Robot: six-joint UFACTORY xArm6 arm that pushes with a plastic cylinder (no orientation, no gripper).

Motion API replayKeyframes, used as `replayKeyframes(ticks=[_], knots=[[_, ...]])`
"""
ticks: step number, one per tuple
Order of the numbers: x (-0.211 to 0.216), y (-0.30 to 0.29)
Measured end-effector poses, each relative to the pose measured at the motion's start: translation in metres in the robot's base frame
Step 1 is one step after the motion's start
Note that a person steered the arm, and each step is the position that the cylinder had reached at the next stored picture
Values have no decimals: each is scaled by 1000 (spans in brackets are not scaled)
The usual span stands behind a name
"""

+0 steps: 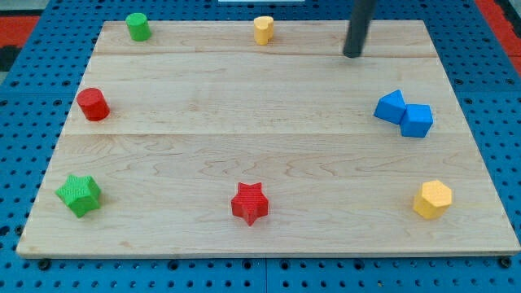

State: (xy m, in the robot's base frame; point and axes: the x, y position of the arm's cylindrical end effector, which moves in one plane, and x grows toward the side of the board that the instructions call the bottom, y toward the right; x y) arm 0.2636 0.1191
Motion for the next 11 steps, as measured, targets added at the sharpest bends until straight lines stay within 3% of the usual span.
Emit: replayKeyframes(ticks=[1,2,4,5,7,10,11], knots=[[-14,-71],[-36,-61],[-68,-154],[-71,-161],[-58,-251],[-9,-268],[-40,-253]])
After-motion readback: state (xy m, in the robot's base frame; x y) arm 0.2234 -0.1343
